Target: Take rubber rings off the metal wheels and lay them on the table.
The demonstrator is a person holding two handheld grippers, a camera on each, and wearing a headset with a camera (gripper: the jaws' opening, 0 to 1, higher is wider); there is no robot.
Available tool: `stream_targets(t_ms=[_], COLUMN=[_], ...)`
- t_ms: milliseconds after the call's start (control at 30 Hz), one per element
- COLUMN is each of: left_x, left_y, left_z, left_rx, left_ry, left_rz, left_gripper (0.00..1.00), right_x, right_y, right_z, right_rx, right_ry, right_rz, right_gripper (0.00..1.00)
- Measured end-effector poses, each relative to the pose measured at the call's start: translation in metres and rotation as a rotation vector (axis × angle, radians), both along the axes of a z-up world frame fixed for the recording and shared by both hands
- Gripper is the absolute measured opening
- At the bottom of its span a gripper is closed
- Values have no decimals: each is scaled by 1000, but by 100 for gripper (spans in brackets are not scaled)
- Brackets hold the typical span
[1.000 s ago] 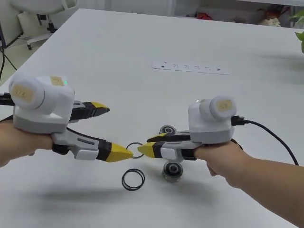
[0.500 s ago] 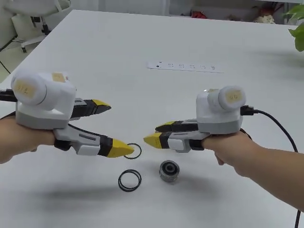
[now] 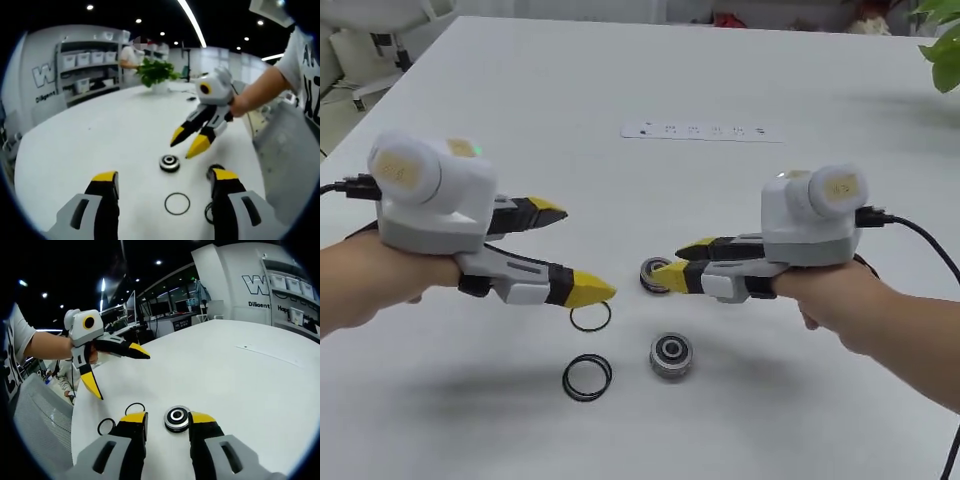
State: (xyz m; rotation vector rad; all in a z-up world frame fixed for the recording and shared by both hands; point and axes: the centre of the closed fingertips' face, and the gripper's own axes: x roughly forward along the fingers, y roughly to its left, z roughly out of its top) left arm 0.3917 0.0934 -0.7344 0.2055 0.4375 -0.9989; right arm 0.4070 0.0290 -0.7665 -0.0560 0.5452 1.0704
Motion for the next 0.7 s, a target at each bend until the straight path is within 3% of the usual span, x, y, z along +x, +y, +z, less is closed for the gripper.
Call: stream_targets(t_ms=[333,700], left_x=[9,14], left_y=[-13,-28], left_z=[-10,-25], left_rx=[0,5], left_ry=[14,35], left_rz=[-6,-18], left_gripper=[71,63], right_x=[4,4], right_y=[-12,-12], right_z=[-14,-31], right_rx=[-16,-41], right_ry=[-3,-7], right_rz=[-19,1], right_gripper=[28,23])
